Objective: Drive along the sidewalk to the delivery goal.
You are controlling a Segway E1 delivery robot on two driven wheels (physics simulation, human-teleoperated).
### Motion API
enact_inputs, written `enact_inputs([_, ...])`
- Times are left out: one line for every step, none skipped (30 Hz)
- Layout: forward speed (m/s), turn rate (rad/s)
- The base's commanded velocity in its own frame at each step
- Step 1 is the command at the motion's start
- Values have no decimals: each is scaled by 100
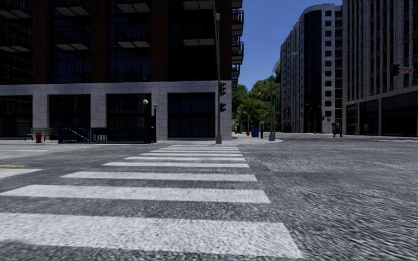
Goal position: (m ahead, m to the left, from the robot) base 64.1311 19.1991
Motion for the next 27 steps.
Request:
enact_inputs([200, 0])
enact_inputs([200, 0])
enact_inputs([200, 0])
enact_inputs([200, 0])
enact_inputs([200, 0])
enact_inputs([200, 0])
enact_inputs([200, 0])
enact_inputs([200, 0])
enact_inputs([200, 0])
enact_inputs([200, 0])
enact_inputs([200, 0])
enact_inputs([200, 0])
enact_inputs([200, 0])
enact_inputs([200, 0])
enact_inputs([200, 0])
enact_inputs([200, 0])
enact_inputs([200, 0])
enact_inputs([200, 0])
enact_inputs([200, 0])
enact_inputs([200, 0])
enact_inputs([200, 0])
enact_inputs([200, 0])
enact_inputs([200, 0])
enact_inputs([200, 0])
enact_inputs([200, 0])
enact_inputs([200, 0])
enact_inputs([200, 0])
